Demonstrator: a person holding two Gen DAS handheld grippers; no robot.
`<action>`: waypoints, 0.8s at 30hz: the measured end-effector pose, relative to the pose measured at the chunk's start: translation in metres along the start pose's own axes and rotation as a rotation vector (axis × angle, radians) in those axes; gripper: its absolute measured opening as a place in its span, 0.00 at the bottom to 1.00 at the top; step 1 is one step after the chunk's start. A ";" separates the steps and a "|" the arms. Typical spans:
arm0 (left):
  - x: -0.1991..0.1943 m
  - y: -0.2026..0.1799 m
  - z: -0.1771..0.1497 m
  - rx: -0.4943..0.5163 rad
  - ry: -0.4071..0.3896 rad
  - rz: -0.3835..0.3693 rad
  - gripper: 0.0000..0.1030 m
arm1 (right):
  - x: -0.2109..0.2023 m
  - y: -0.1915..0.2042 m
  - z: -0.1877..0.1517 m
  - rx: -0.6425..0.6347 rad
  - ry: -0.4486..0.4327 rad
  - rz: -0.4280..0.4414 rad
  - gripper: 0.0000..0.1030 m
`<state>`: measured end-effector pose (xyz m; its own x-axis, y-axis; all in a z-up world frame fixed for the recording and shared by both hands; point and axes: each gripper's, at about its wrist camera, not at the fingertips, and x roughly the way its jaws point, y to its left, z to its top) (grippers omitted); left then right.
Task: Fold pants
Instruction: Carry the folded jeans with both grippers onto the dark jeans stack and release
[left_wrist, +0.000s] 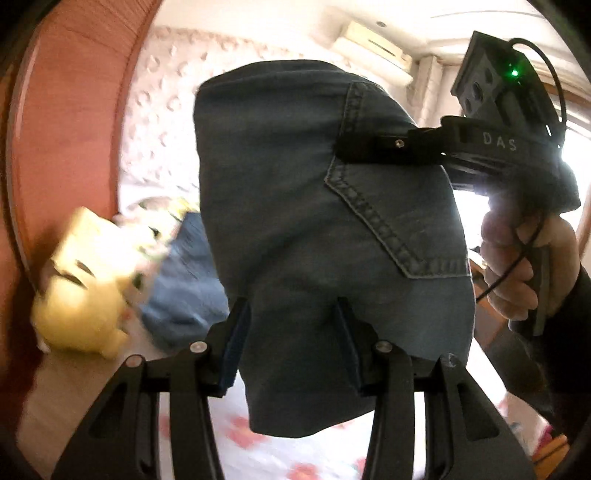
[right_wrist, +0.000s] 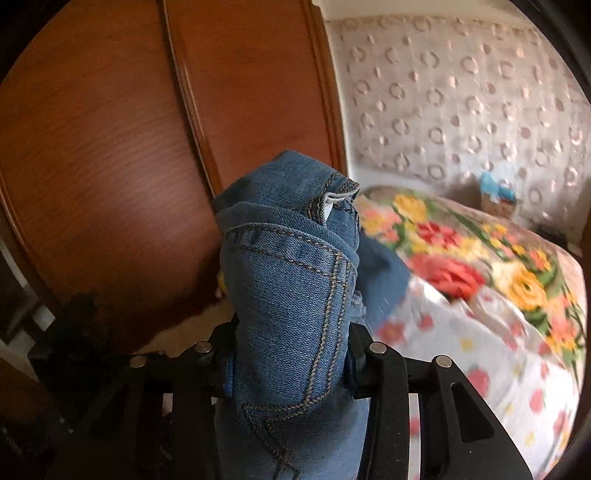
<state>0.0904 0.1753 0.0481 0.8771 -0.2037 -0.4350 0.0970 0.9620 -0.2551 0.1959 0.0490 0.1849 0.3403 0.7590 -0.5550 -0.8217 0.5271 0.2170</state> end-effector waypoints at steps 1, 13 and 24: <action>-0.003 0.007 0.007 0.005 -0.016 0.017 0.43 | 0.006 0.001 0.007 0.000 -0.007 0.020 0.40; 0.101 0.102 0.050 0.019 0.102 0.175 0.43 | 0.204 -0.148 0.018 0.401 0.088 0.143 0.50; 0.157 0.111 0.007 0.015 0.238 0.176 0.43 | 0.214 -0.180 0.012 0.225 0.210 -0.089 0.67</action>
<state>0.2418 0.2514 -0.0427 0.7463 -0.0683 -0.6621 -0.0384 0.9887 -0.1452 0.4216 0.1210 0.0370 0.2852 0.6227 -0.7286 -0.6630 0.6771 0.3192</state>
